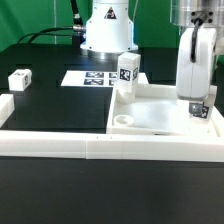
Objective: Assemble square table
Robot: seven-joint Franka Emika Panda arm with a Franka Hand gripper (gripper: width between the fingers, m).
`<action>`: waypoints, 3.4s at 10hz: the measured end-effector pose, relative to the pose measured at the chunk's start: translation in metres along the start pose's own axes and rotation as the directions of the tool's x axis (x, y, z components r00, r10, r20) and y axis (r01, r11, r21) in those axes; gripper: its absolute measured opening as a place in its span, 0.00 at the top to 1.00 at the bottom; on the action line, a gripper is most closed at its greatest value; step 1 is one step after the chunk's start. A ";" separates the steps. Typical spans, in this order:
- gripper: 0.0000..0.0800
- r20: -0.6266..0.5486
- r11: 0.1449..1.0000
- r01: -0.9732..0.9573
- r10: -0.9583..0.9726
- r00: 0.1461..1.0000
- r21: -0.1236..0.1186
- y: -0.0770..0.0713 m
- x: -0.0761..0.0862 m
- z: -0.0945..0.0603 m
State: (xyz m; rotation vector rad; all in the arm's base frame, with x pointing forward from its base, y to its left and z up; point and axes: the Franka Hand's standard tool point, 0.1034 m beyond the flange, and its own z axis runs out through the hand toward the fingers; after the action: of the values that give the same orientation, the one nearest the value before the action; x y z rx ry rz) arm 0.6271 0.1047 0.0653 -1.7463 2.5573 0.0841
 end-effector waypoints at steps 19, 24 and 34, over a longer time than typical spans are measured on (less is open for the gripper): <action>0.19 0.006 0.999 0.054 -0.054 0.999 0.006 -0.001 0.000 -0.002; 0.19 0.005 0.920 0.320 -0.330 0.944 0.227 -0.028 0.032 -0.053; 0.19 -0.216 0.323 0.922 -0.905 0.367 0.214 -0.054 0.159 -0.087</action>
Offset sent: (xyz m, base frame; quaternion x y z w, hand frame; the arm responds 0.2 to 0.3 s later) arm 0.0000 0.0000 0.0000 0.0000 0.0000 0.0000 1.0000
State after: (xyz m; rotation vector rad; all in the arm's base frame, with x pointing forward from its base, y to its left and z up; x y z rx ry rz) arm 0.6185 -0.0688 0.1403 -2.7255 1.0640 -0.3890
